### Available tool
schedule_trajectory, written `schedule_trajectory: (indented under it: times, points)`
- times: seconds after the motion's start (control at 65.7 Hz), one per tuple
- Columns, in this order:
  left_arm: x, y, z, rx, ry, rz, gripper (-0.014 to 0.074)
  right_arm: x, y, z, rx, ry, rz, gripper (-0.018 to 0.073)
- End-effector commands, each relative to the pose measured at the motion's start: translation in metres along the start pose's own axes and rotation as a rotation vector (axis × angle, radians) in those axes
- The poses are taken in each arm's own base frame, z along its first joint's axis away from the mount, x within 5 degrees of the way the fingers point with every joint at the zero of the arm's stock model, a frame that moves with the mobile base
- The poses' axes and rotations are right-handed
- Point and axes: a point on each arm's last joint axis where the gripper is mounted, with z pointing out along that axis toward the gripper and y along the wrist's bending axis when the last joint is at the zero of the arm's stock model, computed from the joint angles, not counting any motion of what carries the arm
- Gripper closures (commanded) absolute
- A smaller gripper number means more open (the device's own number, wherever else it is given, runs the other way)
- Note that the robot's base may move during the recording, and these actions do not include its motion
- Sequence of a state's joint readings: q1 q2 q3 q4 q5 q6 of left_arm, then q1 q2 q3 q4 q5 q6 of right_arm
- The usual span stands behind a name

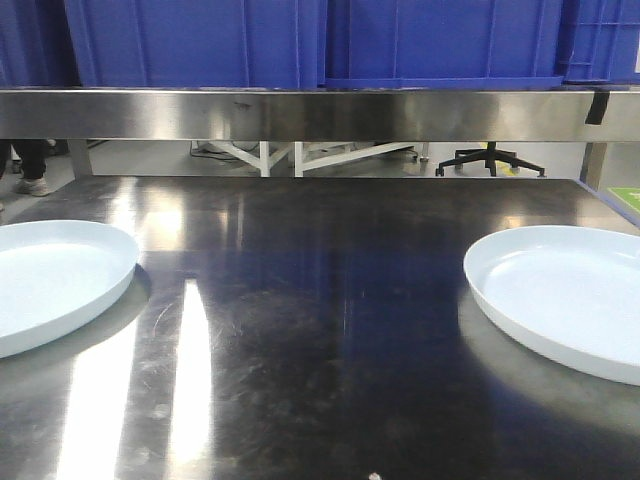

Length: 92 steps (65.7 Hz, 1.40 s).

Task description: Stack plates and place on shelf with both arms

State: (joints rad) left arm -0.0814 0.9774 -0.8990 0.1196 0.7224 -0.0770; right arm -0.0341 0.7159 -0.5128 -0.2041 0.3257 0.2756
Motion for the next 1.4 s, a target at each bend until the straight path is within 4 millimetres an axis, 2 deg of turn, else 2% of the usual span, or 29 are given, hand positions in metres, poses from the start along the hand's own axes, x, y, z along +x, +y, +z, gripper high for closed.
schedule_trajectory:
  times: [0.0,0.213,0.502,0.593,0.67,0.715,0.776,0.928,1.035,1.385]
  points:
    - [-0.015,0.0,-0.01,0.011,-0.102,-0.009,0.0513,-0.023,0.005,0.016,-0.018,-0.047,-0.028,0.0512]
    - [-0.015,-0.001,-0.01,0.013,-0.103,-0.012,0.0513,-0.028,0.008,0.039,-0.037,0.0,0.041,0.0512]
    - [-0.014,-0.001,-0.01,0.014,-0.1,-0.013,0.0513,-0.031,0.01,0.041,-0.05,-0.04,0.051,0.0499]
    - [-0.015,-0.001,-0.01,0.015,-0.112,-0.013,0.0513,-0.026,0.009,0.041,-0.037,0.014,0.051,0.0377]
    - [-0.016,-0.001,-0.01,0.012,-0.117,-0.01,0.0504,-0.021,0.007,0.041,-0.023,0.073,0.049,0.0192]
    - [-0.015,0.0,-0.009,0.002,-0.108,0.009,0.0481,-0.019,0.007,0.041,-0.02,0.086,0.049,0.0077]
    - [-0.014,0.003,-0.007,-0.034,-0.084,0.05,0.0416,-0.019,0.007,0.041,-0.019,0.091,0.049,-0.0003]
    - [-0.013,0.005,0.009,-0.067,-0.023,0.075,0.0162,-0.019,0.007,0.041,-0.021,0.082,0.049,0.0019]
    - [-0.012,0.004,0.027,-0.065,0.033,0.01,0.0062,-0.019,0.007,0.041,-0.02,0.084,0.049,0.0022]
    - [-0.002,-0.001,0.093,-0.062,0.193,-0.01,0.0059,-0.018,0.007,0.041,-0.017,0.098,0.049,0.0022]
